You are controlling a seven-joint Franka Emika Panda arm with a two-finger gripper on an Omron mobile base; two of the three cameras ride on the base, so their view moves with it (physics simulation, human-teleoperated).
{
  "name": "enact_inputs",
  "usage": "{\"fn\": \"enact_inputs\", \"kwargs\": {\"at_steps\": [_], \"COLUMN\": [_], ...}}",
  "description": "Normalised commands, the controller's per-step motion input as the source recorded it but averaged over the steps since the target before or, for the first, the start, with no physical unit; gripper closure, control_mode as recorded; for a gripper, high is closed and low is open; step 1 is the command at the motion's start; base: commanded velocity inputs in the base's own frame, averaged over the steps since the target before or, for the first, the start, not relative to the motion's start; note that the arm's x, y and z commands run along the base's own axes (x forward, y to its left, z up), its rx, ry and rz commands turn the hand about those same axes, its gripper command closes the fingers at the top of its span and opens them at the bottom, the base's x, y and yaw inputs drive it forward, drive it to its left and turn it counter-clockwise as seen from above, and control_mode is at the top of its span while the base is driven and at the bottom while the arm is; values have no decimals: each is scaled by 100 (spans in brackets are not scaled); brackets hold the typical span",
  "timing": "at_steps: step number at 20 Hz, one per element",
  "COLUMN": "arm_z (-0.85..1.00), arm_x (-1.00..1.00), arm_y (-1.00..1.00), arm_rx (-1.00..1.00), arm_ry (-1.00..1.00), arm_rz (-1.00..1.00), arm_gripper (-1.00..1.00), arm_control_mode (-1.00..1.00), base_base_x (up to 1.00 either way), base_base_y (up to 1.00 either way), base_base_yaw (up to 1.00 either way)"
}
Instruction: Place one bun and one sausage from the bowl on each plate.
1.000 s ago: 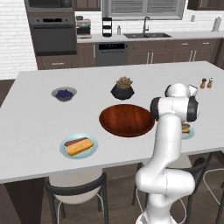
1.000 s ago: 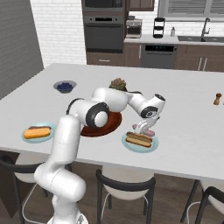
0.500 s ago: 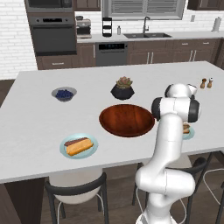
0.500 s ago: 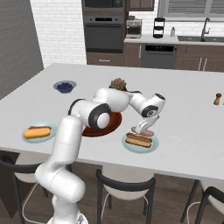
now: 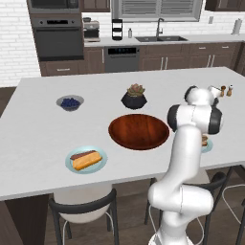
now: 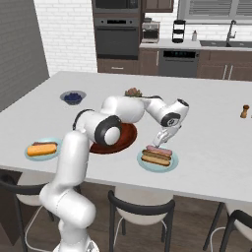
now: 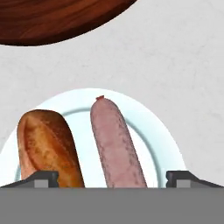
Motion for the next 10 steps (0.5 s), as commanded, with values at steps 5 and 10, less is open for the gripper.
{"fn": "enact_inputs", "kwargs": {"at_steps": [5, 10], "arm_z": [73, 78], "arm_x": [-54, -70], "arm_y": [0, 6], "arm_rx": [0, 0], "arm_ry": [-13, -12], "arm_rz": [0, 0], "arm_gripper": [-100, -100], "arm_control_mode": [-100, -100], "base_base_x": [0, 0], "base_base_y": [0, 0], "base_base_yaw": [0, 0]}}
